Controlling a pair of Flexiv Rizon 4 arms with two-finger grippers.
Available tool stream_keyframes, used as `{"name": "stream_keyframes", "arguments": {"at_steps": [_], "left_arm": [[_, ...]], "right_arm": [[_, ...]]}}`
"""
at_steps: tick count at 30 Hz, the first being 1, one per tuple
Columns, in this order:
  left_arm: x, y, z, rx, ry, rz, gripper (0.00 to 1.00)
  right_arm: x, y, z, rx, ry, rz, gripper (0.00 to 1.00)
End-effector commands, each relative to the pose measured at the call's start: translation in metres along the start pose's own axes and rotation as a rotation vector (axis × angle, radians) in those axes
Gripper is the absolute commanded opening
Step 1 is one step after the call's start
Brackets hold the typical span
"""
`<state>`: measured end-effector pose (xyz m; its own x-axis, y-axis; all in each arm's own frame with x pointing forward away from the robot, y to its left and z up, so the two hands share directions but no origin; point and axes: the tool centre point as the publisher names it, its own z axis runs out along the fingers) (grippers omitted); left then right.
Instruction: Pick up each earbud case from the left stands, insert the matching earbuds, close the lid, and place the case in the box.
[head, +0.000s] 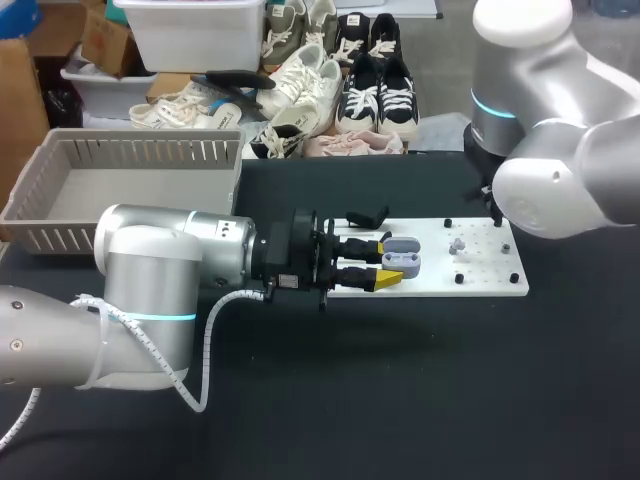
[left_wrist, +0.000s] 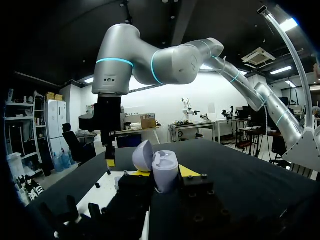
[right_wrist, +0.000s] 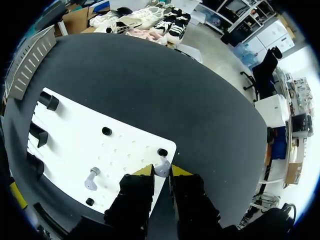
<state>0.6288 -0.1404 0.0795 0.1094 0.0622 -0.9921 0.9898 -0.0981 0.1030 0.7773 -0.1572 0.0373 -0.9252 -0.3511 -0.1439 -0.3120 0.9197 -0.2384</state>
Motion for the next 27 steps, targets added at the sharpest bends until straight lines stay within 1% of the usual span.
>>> {"name": "stream_keyframes", "arguments": {"at_steps": [1,5,8,10,19,23,27], "left_arm": [[0.001,0.001,0.0,0.001,-0.002,0.0,0.0],[0.001,0.001,0.0,0.001,-0.002,0.0,0.0],[0.001,0.001,0.0,0.001,-0.002,0.0,0.0],[0.001,0.001,0.0,0.001,-0.002,0.0,0.0],[0.001,0.001,0.0,0.001,-0.002,0.0,0.0],[0.001,0.001,0.0,0.001,-0.002,0.0,0.0],[0.001,0.001,0.0,0.001,-0.002,0.0,0.0]], "right_arm": [[0.013,0.001,-0.016,0.01,-0.02,0.004,0.0],[0.022,0.005,-0.036,-0.006,-0.056,0.012,0.0],[0.034,0.014,-0.054,-0.028,-0.08,0.012,0.0],[0.043,0.02,-0.061,-0.038,-0.082,0.008,0.0],[0.079,0.04,-0.095,-0.043,-0.1,-0.01,0.0],[0.094,0.053,-0.112,-0.033,-0.119,-0.034,0.0],[0.109,0.067,-0.123,-0.024,-0.132,-0.062,0.0]]}}
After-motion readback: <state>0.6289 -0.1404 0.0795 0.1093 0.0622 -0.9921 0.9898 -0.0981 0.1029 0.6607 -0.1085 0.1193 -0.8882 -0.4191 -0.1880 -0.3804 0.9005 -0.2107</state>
